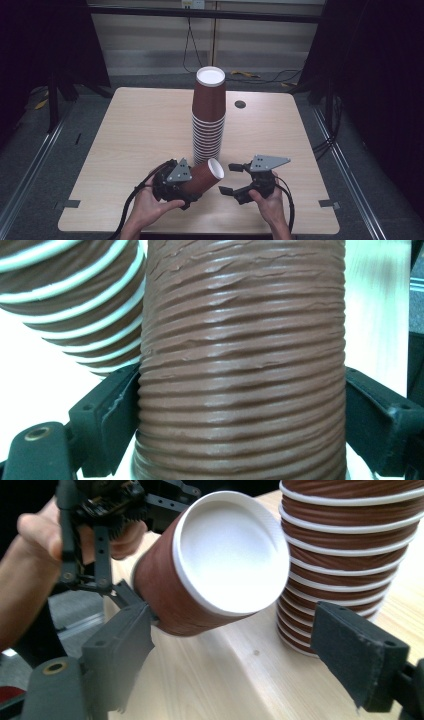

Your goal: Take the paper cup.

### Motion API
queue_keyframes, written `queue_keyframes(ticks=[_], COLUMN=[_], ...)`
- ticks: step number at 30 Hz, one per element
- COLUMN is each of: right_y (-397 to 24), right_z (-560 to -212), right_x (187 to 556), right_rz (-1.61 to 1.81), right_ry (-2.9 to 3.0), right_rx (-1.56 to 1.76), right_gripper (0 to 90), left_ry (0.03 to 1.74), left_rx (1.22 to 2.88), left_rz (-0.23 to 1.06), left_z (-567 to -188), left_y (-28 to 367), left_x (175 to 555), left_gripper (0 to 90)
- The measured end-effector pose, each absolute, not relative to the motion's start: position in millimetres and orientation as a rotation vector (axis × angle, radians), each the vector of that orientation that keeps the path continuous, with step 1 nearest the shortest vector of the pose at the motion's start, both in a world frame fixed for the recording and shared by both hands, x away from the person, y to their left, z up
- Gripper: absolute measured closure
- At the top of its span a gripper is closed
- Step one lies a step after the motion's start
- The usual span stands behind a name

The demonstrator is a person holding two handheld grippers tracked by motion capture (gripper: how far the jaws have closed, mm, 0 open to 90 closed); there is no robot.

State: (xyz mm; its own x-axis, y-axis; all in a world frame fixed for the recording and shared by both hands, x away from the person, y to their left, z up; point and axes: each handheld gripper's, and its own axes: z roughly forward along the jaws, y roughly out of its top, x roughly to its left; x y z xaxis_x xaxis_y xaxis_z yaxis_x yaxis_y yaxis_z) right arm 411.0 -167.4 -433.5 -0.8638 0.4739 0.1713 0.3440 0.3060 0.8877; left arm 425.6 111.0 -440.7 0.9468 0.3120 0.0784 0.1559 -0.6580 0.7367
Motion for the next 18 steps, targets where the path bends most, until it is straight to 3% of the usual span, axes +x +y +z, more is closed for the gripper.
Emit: queue_keyframes(ticks=[18], right_y=[-161], right_z=[-433], right_x=[416], right_rz=[1.408], right_ry=[2.665], right_rx=[0.682], right_gripper=[16.4], left_ry=[0.249], left_rx=[2.45], left_rz=[0.29], left_z=[-440], left_y=[96], left_x=[422], left_gripper=[12.3])
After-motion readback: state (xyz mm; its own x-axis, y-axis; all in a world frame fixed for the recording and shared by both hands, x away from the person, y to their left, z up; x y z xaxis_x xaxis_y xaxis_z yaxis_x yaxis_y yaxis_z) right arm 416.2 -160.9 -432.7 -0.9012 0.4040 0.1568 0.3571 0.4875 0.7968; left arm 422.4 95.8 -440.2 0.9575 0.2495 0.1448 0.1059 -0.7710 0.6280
